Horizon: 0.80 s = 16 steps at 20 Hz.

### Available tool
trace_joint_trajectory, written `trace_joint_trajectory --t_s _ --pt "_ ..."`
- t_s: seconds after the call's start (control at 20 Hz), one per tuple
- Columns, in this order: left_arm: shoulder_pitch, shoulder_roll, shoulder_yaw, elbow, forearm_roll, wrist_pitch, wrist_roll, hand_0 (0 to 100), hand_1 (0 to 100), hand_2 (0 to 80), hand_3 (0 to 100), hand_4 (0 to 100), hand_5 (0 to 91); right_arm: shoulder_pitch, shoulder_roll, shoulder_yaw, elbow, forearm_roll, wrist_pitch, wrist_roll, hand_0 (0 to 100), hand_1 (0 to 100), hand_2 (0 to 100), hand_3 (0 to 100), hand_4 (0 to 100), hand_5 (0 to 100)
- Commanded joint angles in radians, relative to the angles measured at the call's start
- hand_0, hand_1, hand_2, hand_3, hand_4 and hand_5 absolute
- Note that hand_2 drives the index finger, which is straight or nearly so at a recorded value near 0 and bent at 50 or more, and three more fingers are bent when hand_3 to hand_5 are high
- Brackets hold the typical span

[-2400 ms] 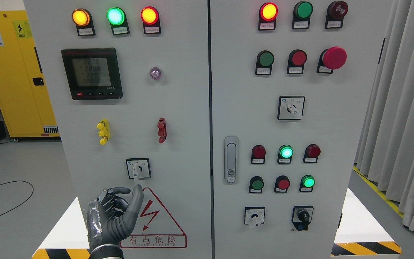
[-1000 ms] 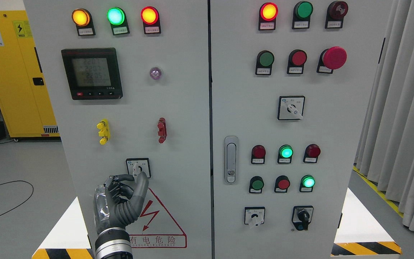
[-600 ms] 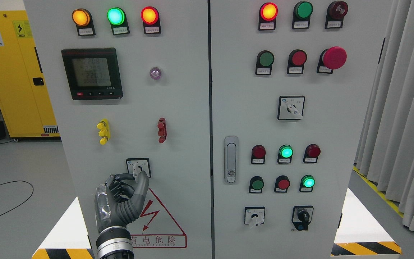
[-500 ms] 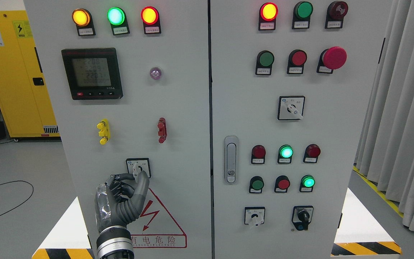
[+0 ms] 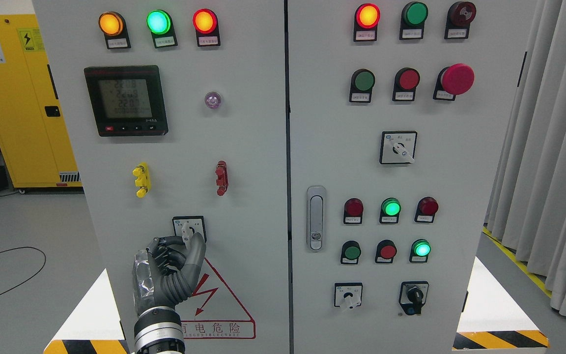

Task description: Turn on light switch 1

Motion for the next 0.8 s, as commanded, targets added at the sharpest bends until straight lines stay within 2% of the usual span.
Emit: trace_joint_trajectory --t_s 0.0,0.5,0.75 --pt "-0.003 -0.001 -0.001 0.005 0.000 0.001 0.000 30 67 56.6 92 86 79.3 0.000 0.000 0.000 0.000 0.000 0.000 0.000 0 50 4 0 0 0" --pt "-0.005 -0.002 0.001 0.005 0.000 0.001 0.006 31 63 58.0 93 86 79.6 0.000 0.000 0.000 0.000 0.000 0.000 0.000 0 50 4 0 0 0" --pt "-0.006 -0.002 0.001 0.005 0.000 0.001 0.006 40 63 58.4 93 87 80.0 0.000 0.000 0.000 0.000 0.000 0.000 0.000 0 50 4 0 0 0"
